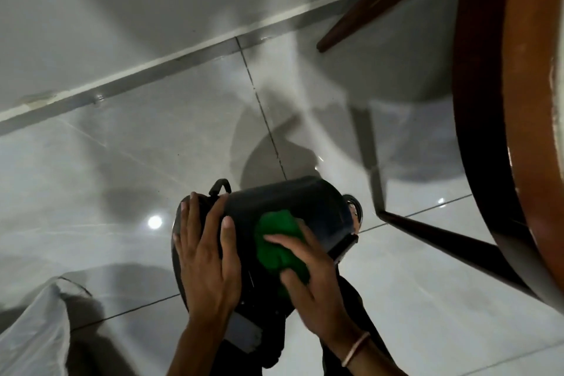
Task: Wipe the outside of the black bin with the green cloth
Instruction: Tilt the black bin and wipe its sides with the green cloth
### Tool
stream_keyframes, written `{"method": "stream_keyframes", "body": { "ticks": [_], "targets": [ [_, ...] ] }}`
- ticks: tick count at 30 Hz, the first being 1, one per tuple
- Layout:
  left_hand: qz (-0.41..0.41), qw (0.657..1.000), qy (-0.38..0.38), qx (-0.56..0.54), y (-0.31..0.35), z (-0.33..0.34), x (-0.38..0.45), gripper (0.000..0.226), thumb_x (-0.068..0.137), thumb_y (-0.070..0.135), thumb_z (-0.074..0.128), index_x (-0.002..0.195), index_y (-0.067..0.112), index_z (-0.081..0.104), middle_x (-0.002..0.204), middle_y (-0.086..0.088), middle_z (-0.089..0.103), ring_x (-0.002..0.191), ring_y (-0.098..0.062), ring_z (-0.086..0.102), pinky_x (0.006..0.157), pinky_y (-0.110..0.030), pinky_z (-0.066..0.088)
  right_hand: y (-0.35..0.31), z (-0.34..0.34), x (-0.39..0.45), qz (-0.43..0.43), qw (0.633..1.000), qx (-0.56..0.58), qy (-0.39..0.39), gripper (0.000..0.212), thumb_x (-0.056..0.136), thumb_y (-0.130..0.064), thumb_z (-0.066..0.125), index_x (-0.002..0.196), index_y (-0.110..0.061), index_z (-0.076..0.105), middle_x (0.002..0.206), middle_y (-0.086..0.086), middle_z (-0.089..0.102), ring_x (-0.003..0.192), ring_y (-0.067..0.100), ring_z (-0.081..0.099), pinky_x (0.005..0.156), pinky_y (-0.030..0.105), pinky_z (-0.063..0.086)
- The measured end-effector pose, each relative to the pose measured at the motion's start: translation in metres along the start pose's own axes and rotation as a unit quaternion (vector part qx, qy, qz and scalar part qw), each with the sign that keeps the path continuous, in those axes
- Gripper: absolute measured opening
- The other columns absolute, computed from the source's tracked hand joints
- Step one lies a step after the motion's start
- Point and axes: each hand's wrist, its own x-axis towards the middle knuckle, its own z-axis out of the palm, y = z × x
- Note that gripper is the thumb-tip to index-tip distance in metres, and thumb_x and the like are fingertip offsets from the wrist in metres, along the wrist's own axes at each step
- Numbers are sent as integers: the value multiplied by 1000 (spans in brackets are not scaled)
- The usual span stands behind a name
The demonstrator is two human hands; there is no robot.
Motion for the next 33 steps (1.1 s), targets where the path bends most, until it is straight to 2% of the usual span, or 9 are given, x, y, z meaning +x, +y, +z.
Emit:
{"method": "stream_keyframes", "body": {
  "ticks": [3, 6, 9, 13, 16, 19, 24, 29, 33],
  "targets": [
    [0, 1000, 5, -12, 2, 4, -6, 60, 102, 56, 19, 153, 42, 47, 177, 2, 23, 166, -11, 8, 135, -57, 10, 45, -45, 10, 124, 984, 0, 129, 59, 96, 9, 55, 132, -38, 62, 153, 10, 56, 143, 33, 55, 110, 14, 44],
    [-9, 999, 17, -29, 0, 6, -7, 61, 102, 54, 17, 156, 40, 42, 178, 3, 22, 167, -11, 7, 136, -56, 9, 64, -56, 67, 242, 936, -44, 252, 41, 98, 4, 55, 132, -15, 67, 142, 16, 63, 134, 34, 59, 103, 27, 46],
    [-7, 999, 21, -33, -8, 4, -4, 61, 104, 52, 16, 160, 39, 34, 177, 4, 21, 167, -10, 7, 137, -52, 11, 30, -11, 54, 100, 988, 6, 117, 46, 86, -13, 57, 124, -31, 73, 144, 4, 62, 130, 12, 60, 113, 31, 49],
    [-5, 999, 14, -30, -23, -1, -8, 61, 104, 51, 17, 163, 36, 27, 178, 5, 19, 166, -8, 6, 137, -48, 11, 30, 2, -31, -3, 999, -29, -35, 73, 78, -9, 61, 145, -39, 61, 165, -2, 47, 152, 21, 48, 125, 21, 36],
    [-10, 999, 13, -40, -26, 0, -11, 60, 104, 51, 17, 162, 40, 27, 178, 7, 19, 167, -8, 5, 138, -46, 9, 69, -32, 0, 144, 980, -37, 132, 74, 88, 11, 57, 148, -33, 55, 161, 1, 51, 149, 29, 52, 118, 12, 37],
    [-16, 999, 11, -42, -22, 2, -10, 61, 103, 53, 16, 162, 40, 26, 178, 8, 19, 167, -9, 4, 138, -43, 7, 68, -33, 47, 252, 930, -64, 260, 48, 97, -1, 55, 144, -10, 58, 152, 16, 56, 143, 38, 51, 124, 42, 38],
    [2, 999, 16, -39, -29, 1, -12, 68, 103, 47, 17, 165, 20, 25, 177, 3, 20, 167, -8, 6, 138, -44, 9, 20, 25, -17, -11, 996, -82, -41, 60, 89, -31, 63, 146, -45, 53, 158, 4, 48, 149, 26, 49, 122, 42, 42],
    [-10, 998, 22, -50, -33, 3, -22, 68, 103, 47, 18, 166, 20, 23, 177, 10, 18, 165, 1, 4, 138, -46, 10, 67, -52, 109, 196, 962, -168, 83, 52, 86, -43, 64, 132, -19, 70, 133, 17, 72, 121, 39, 69, 106, 40, 53],
    [4, 998, 28, -50, -40, 4, -26, 66, 105, 44, 18, 166, 20, 22, 177, 11, 16, 165, 1, 3, 138, -48, 10, 58, -30, 183, 294, 922, -247, -52, 46, 94, -53, 62, 128, -23, 72, 136, 16, 72, 124, 40, 67, 94, 35, 49]
  ]
}}
